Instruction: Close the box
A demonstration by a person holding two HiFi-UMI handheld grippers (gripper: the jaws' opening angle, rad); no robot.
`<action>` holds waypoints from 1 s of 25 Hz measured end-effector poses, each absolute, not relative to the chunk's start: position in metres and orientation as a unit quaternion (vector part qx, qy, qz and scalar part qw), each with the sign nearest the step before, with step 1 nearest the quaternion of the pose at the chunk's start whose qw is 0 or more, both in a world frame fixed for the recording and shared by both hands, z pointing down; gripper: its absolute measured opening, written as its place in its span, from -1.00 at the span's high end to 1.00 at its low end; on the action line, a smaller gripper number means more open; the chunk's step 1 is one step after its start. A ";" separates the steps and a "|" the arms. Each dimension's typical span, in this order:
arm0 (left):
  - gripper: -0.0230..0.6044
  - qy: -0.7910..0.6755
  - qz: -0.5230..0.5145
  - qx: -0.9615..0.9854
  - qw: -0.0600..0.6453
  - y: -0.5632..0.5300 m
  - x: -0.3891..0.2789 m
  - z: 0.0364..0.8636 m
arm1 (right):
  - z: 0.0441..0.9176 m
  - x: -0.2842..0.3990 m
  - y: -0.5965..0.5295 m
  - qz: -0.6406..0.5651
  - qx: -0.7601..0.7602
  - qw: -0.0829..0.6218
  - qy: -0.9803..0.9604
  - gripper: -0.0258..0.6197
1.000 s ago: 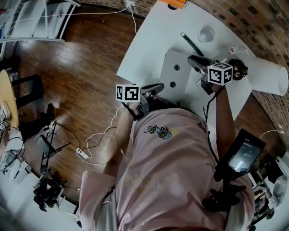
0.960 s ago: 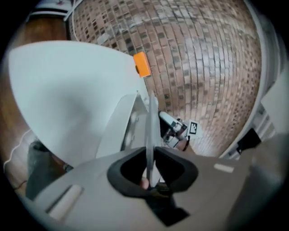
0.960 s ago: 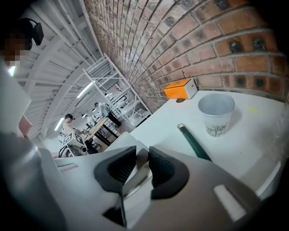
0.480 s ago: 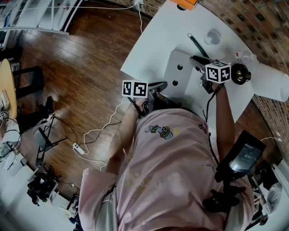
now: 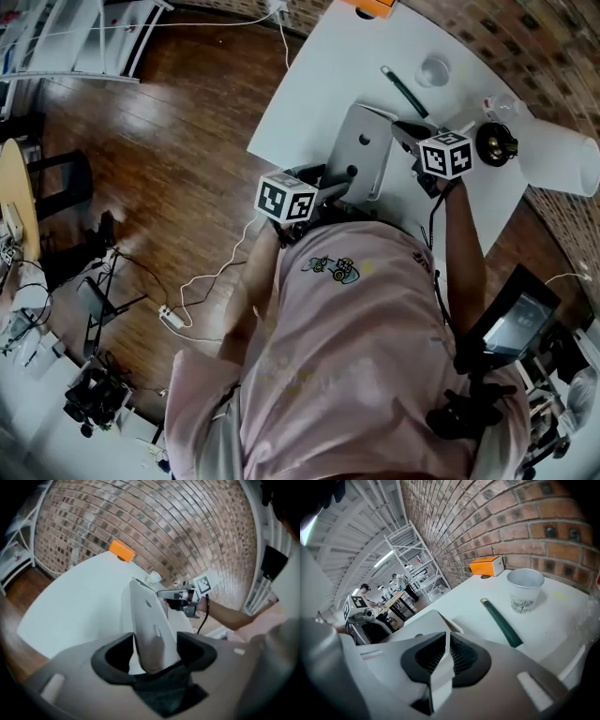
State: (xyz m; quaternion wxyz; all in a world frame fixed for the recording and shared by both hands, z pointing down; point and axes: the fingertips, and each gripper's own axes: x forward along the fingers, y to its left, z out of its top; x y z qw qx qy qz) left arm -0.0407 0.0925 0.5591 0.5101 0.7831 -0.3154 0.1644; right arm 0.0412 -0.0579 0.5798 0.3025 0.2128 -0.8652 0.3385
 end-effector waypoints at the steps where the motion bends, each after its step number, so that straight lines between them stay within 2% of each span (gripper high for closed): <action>1: 0.04 -0.316 0.181 0.784 0.503 0.092 -0.039 0.563 | 0.579 0.044 -0.058 0.341 0.220 0.297 -0.864 0.83; 5: 0.23 -0.334 0.219 0.762 0.510 0.091 -0.038 0.587 | 0.572 0.051 -0.059 0.351 0.247 0.266 -0.863 0.83; 10: 0.37 -0.319 0.095 0.725 0.603 0.090 -0.044 0.601 | 0.581 0.063 -0.043 0.360 0.260 0.262 -0.857 0.83; 12: 0.41 -0.311 0.071 0.725 0.610 0.088 -0.046 0.599 | 0.586 0.069 -0.038 0.367 0.271 0.259 -0.851 0.83; 17: 0.33 -0.297 0.155 0.771 0.542 0.086 -0.037 0.595 | 0.597 0.070 -0.028 0.401 0.286 0.239 -0.837 0.83; 19: 0.25 -0.291 0.197 0.781 0.517 0.084 -0.031 0.596 | 0.604 0.067 -0.022 0.405 0.287 0.247 -0.832 0.91; 25: 0.16 -0.279 0.232 0.786 0.501 0.080 -0.020 0.598 | 0.613 0.062 -0.007 0.422 0.278 0.253 -0.825 0.91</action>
